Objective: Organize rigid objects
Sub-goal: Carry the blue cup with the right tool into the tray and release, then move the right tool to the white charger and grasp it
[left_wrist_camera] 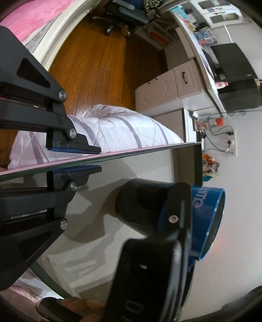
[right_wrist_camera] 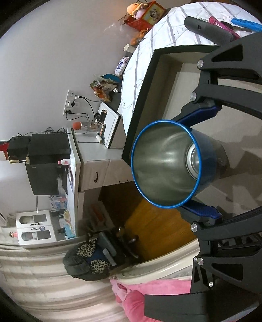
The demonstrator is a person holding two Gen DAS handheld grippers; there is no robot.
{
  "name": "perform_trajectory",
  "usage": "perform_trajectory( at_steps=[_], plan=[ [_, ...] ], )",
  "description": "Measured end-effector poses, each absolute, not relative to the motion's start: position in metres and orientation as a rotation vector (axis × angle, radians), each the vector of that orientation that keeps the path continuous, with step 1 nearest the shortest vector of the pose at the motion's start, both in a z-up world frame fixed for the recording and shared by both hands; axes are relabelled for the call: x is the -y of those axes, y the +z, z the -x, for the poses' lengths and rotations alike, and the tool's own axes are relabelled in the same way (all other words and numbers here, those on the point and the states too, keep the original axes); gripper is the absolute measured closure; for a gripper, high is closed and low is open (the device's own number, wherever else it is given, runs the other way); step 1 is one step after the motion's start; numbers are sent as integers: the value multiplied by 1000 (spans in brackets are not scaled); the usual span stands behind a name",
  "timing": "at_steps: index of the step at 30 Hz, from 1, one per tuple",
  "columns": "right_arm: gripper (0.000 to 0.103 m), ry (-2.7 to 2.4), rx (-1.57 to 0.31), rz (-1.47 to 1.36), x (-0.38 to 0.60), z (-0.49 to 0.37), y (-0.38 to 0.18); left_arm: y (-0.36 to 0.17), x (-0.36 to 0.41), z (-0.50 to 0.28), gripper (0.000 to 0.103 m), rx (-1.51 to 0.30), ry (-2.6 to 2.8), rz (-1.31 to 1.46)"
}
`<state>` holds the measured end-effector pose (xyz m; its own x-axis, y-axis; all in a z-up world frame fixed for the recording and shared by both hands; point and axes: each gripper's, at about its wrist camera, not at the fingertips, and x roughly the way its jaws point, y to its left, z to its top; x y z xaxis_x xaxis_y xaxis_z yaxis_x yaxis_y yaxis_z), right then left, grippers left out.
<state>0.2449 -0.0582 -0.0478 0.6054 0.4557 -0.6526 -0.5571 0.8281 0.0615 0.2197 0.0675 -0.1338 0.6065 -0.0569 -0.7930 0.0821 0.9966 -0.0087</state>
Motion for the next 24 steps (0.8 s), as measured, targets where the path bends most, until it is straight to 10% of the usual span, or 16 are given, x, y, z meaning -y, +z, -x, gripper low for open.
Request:
perform_trajectory(
  at_steps=[5, 24],
  plan=[
    [20, 580, -703, 143, 60, -242, -46, -135, -69, -220, 92, -916, -80, -24],
    [20, 380, -543, 15, 197, -189, 14, -137, -67, -219, 92, -926, -57, -42]
  ],
)
